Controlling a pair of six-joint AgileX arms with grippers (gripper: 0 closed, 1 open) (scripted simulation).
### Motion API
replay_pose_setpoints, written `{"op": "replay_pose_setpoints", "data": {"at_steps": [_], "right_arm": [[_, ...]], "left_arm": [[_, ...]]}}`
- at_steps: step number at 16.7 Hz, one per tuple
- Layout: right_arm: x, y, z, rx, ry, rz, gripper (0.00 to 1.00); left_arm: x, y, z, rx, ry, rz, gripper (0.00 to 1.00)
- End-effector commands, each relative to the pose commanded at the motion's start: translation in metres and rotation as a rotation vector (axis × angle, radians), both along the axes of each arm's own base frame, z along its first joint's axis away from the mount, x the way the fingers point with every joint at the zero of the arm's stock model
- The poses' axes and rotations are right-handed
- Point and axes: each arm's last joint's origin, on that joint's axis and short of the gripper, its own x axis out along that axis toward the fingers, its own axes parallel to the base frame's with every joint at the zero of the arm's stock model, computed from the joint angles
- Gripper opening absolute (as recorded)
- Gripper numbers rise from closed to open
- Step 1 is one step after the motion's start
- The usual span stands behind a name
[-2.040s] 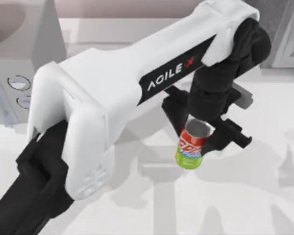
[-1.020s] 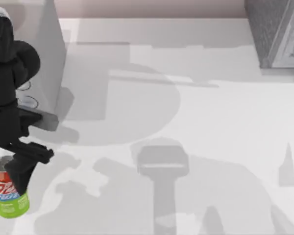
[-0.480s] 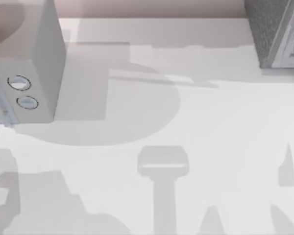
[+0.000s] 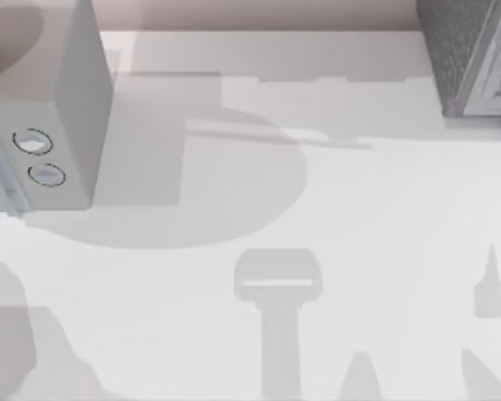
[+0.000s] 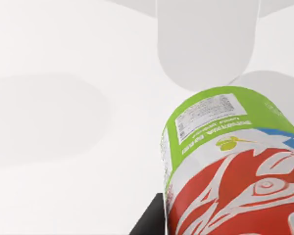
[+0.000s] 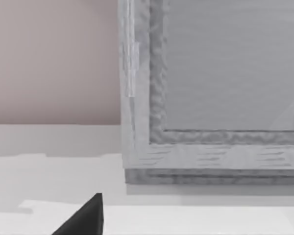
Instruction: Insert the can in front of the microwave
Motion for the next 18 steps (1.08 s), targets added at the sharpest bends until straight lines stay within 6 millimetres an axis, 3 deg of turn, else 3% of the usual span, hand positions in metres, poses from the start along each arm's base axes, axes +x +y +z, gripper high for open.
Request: {"op": "replay_pose_setpoints", "data": {"at_steps": [10, 18], "right_arm": [[0.0000, 0.0000, 0.0000, 0.000, 0.000, 0.000, 1.00], [0.0000, 0.0000, 0.0000, 0.000, 0.000, 0.000, 1.00]], "left_arm": [[0.0000, 0.0000, -0.0080, 0.000, 0.000, 0.000, 0.00], [0.0000, 0.0000, -0.0080, 0.000, 0.000, 0.000, 0.60]]}}
